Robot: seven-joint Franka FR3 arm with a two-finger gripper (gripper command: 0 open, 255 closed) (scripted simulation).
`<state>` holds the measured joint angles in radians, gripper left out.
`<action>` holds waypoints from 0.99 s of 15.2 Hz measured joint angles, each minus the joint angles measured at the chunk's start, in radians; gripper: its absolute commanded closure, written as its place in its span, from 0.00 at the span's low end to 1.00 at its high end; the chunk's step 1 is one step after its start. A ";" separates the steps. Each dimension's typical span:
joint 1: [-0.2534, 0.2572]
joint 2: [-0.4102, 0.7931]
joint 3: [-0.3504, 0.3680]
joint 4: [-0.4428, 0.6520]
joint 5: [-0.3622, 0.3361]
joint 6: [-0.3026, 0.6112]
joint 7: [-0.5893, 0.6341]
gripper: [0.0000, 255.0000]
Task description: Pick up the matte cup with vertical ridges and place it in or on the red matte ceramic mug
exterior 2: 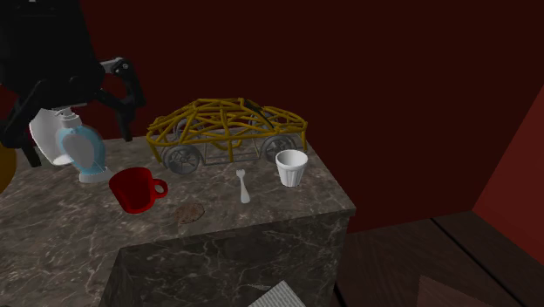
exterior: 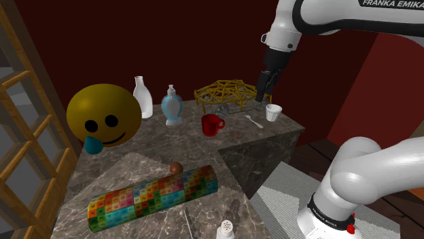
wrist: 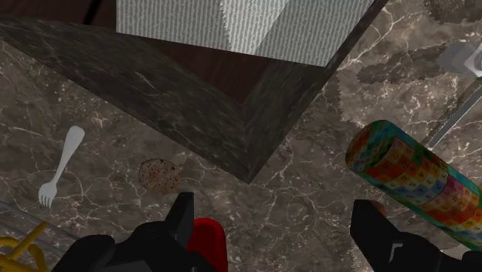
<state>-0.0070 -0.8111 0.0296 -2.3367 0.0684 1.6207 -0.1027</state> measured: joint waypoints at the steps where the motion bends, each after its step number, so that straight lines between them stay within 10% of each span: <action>1: 0.000 0.000 0.000 0.000 0.000 0.000 0.000 0.00; 15: -0.070 0.161 -0.305 -0.028 -0.117 0.166 -0.329 0.00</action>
<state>-0.0773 -0.6498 -0.2757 -2.3648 -0.0481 1.7862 -0.4318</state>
